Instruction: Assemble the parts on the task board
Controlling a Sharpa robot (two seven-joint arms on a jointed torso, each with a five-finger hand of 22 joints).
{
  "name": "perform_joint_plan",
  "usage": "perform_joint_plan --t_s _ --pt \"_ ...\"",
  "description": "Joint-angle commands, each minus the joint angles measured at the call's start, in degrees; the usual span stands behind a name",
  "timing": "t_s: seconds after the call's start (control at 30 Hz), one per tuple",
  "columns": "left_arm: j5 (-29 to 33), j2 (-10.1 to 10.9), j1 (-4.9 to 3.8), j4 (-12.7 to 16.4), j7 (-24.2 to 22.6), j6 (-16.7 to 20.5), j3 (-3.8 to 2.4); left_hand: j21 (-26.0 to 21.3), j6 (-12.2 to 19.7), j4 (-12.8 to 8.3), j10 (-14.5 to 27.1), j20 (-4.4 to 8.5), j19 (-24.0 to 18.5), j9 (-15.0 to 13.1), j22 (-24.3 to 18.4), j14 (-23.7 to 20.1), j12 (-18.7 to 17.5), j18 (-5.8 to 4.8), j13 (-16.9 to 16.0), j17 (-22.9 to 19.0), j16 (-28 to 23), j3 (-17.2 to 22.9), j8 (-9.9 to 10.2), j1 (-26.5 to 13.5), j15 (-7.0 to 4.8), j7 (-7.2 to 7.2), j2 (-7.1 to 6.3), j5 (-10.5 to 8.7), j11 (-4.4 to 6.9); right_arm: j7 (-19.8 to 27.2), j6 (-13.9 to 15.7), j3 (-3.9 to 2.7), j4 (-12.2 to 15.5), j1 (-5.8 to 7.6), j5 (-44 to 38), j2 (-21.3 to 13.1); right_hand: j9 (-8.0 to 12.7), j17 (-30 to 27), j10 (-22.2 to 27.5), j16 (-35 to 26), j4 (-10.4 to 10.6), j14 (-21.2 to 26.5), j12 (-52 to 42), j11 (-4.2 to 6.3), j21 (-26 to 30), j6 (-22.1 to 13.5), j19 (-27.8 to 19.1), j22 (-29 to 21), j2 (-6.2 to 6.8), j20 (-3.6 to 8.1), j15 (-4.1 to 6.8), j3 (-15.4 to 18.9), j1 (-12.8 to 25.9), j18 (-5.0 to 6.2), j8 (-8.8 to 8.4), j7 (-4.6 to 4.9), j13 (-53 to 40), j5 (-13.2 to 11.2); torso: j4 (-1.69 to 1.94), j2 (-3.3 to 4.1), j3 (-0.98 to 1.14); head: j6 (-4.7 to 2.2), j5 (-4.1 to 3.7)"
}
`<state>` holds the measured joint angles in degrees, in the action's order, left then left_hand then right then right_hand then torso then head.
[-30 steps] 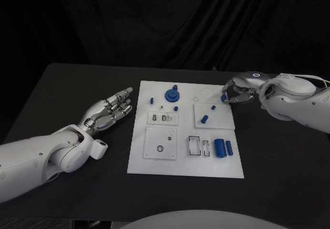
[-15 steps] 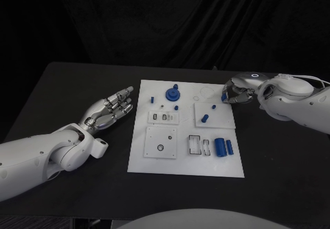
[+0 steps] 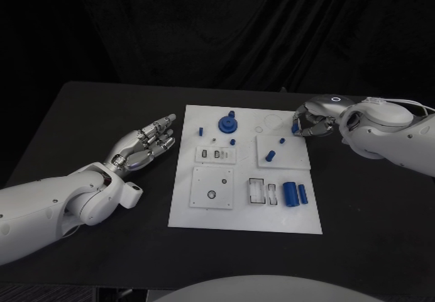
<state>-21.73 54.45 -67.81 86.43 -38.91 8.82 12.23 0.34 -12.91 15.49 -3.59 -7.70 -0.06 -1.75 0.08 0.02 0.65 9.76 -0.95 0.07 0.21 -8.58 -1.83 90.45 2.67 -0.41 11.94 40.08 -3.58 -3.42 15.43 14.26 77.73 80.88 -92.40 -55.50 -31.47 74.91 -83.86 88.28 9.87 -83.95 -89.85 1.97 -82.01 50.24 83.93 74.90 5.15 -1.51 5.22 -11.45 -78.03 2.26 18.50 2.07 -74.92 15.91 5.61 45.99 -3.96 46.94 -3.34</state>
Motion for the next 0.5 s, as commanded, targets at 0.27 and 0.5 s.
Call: perform_joint_plan --t_s 0.27,0.5 --pt "0.14 0.34 0.06 0.19 -8.54 -0.66 -0.03 -0.34 0.33 0.13 0.01 -0.52 0.06 0.06 -0.08 -0.02 0.15 -0.5 0.02 -0.07 -0.21 0.39 0.11 -0.24 0.4 0.12 -0.3 -0.22 -0.49 -0.58 4.99 -0.08 4.32 0.89 -0.36 -1.3 -1.16 13.39 -6.14 0.3 -0.02 -5.41 -0.15 0.67 -0.12 1.24 1.76 12.47 -0.77 0.59 0.5 0.5 0.41 -0.28 1.45 -0.32 -15.08 0.29 0.01 -0.01 0.01 -0.16 0.17" --pt "0.14 0.31 0.06 0.21 -8.41 -0.64 -0.03 -0.34 0.33 0.13 0.01 -0.52 0.06 0.06 -0.08 -0.02 0.15 -0.5 0.02 -0.07 -0.21 0.39 0.11 -0.24 0.4 0.12 -0.3 -0.22 -0.49 -1.3 5.99 -0.1 9.17 3.53 -0.36 -1.01 -1.27 13.53 -6.14 0.41 0.07 -5.47 -0.15 0.71 -0.24 1.28 1.84 12.51 -0.83 0.6 0.48 0.53 0.55 -0.31 1.57 -0.3 -15.08 0.3 -0.15 -0.03 0.02 -0.11 0.11"
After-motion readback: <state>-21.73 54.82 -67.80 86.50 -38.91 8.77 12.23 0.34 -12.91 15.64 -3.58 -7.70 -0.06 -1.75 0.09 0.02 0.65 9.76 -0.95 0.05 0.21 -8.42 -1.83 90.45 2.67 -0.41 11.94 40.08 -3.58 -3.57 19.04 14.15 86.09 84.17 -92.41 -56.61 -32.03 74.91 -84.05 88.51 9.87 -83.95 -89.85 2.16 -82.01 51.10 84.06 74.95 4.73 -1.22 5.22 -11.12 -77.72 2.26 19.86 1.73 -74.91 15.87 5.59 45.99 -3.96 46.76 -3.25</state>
